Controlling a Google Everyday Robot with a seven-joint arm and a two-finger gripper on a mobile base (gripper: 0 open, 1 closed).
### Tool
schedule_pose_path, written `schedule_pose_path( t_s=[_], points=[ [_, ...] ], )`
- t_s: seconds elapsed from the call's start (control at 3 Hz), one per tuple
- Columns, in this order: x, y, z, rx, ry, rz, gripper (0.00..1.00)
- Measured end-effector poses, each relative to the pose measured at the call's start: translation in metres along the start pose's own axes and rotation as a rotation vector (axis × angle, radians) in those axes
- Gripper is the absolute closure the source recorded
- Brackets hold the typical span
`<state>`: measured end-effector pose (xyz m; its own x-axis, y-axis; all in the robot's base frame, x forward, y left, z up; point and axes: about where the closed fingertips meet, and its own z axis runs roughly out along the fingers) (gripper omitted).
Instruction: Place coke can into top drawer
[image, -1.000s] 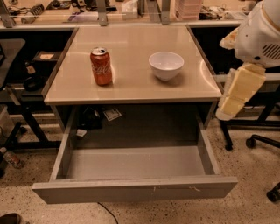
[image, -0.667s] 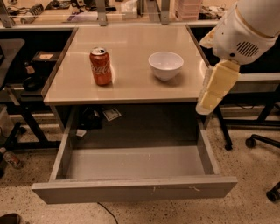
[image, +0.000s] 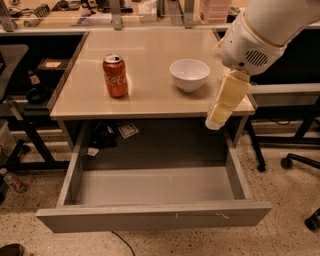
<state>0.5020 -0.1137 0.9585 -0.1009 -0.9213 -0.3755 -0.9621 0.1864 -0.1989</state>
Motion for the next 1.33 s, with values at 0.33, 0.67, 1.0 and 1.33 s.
schedule_pose_path(
  t_s=[0.33, 0.67, 1.0, 1.33],
  points=[
    [-0.005, 0.000, 0.009, 0.002, -0.037, 0.029, 0.00],
    [-0.035, -0.019, 0.035, 0.011, -0.136, 0.072, 0.00],
    [-0.063, -0.046, 0.061, 0.007, -0.224, 0.100, 0.00],
    [-0.086, -0.069, 0.085, -0.010, -0.293, 0.118, 0.00]
  ],
)
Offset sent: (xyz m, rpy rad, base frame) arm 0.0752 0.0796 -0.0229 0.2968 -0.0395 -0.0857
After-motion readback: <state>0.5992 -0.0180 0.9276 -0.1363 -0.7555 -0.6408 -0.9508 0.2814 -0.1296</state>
